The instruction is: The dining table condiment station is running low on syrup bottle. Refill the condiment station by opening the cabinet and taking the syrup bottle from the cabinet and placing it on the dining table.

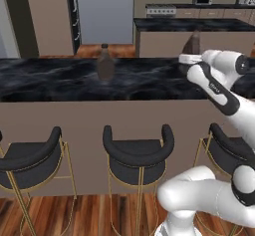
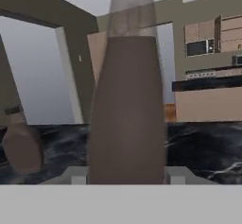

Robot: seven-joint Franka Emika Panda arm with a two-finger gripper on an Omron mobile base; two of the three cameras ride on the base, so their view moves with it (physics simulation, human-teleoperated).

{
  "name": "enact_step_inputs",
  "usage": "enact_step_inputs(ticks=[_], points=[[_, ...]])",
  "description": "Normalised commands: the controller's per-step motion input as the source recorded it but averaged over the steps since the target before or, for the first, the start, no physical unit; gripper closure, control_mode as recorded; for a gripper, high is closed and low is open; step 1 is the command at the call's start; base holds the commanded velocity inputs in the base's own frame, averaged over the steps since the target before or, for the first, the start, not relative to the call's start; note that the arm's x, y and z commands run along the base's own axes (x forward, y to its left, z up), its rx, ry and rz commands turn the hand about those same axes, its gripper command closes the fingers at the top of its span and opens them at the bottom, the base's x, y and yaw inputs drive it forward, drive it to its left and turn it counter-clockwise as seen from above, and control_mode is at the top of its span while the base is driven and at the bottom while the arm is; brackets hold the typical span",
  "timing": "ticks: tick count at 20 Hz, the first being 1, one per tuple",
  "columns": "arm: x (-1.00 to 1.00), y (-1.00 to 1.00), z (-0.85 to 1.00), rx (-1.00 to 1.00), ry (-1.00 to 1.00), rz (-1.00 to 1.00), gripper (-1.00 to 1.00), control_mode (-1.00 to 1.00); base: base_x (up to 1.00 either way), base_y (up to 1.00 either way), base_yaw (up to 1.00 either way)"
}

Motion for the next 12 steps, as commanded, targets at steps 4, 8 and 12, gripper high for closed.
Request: enact_step_inputs(ticks=[4,8,12], points=[[0.3,-0.41,0.05,0.0,0.23,0.42,1.0,-1.0,0.0,0.0,0.0],[0.13,-0.19,0.0,-0.01,0.07,0.42,1.0,-1.0,0.0,0.0,0.0],[0.14,0.0,0.0,-0.07,-0.01,0.39,1.0,-1.0,0.0,0.0,0.0]])
